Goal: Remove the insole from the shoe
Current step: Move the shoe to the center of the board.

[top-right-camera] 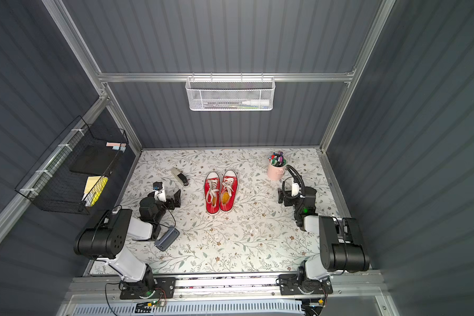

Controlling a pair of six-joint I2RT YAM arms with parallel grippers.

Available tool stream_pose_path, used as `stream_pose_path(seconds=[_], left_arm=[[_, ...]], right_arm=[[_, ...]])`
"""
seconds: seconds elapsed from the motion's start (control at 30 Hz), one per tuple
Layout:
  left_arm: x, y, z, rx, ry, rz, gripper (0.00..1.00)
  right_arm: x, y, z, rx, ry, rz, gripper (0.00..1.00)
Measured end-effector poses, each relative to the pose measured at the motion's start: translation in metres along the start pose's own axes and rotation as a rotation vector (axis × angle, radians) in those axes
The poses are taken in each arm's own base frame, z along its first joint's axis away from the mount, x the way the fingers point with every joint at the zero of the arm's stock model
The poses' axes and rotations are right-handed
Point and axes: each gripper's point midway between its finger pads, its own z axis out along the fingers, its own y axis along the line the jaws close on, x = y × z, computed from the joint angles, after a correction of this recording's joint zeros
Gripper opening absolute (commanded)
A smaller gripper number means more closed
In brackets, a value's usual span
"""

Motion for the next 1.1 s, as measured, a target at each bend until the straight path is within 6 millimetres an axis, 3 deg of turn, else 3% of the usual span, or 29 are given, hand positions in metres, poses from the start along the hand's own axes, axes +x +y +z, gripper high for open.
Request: stream_pose_path(seconds=[0.77, 0.83, 0.9, 1.1], left_arm=[[0.0, 0.001, 0.0, -0.004, 0.004, -0.006, 1.0], [-0.003, 0.001, 0.0, -0.005, 0.028, -0.013, 1.0], [-0.019, 0.0, 0.001, -0.005, 0.022, -0.018, 0.99], [-0.1, -0.001, -0.018, -0.009, -0.12, -0.047, 1.0]], right_arm=[[-0.005, -0.007, -0.003, 0.041, -0.017, 0.02, 0.99], [-0.017, -0.005, -0.013, 0.042, -0.044, 0.018, 0.99], [-0.037, 0.0, -0.03, 0.037, -0.076, 0.017, 0.99], [-0.115, 0.0, -0.089, 0.094, -0.179, 0.131, 0.99]])
